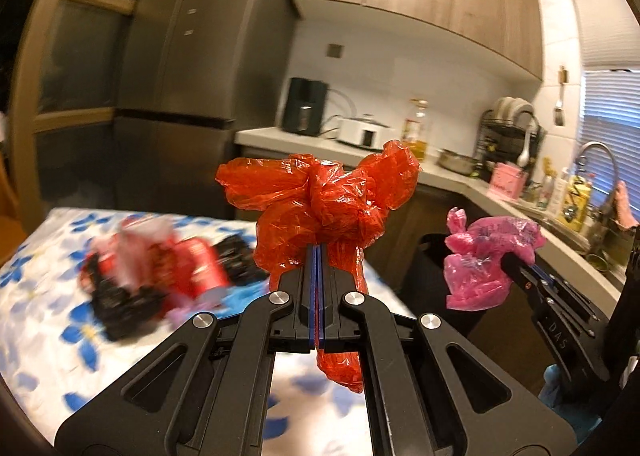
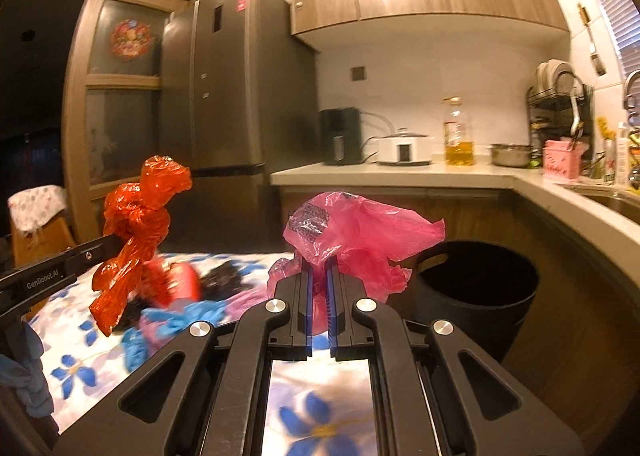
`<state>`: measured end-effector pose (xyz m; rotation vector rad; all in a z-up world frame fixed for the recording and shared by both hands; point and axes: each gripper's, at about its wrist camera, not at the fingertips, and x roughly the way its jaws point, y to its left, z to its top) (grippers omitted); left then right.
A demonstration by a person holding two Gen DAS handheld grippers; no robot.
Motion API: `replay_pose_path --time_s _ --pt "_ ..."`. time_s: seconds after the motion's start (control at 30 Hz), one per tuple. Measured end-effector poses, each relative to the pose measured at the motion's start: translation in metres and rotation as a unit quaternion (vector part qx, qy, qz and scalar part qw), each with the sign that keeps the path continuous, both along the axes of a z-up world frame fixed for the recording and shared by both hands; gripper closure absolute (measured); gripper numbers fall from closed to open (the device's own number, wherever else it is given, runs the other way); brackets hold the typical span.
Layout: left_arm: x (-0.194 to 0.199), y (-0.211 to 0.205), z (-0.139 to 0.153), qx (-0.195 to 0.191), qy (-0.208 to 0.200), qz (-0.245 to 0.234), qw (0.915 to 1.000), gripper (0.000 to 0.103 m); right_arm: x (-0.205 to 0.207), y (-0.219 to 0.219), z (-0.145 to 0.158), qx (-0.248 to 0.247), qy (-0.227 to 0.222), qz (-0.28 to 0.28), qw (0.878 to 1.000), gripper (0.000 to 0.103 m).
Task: Collect trash
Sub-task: 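Carry both held bags over the black trash bin and release them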
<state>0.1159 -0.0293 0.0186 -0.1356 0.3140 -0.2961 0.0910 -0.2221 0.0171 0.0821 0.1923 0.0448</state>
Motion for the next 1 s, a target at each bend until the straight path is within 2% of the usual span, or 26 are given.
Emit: replay_pose_path --time_s 0.2,0.47,0.73,1.0 --pt "0.023 -0.058 0.012 0.008 -0.025 -0.054 0.9982 0.103 0.009 -0.042 0.009 -0.004 -0.018 -0.051 0.999 0.097" --pt "0.061 -0.136 0.025 0.006 -0.055 -0.126 0.9905 0.103 0.026 -0.100 0.018 -0.004 -0.044 -0.109 0.993 0.097" --pt "0.102 -0.198 0.015 -0.007 -0.059 -0.172 0.9832 0.103 0.049 -0.139 0.015 -0.001 -0.044 -0.136 0.990 0.097" --pt "0.132 -0.236 0.000 -0.012 -0.053 -0.197 0.9789 0.103 0.073 -0.157 0.003 0.003 -0.030 -0.139 0.990 0.097"
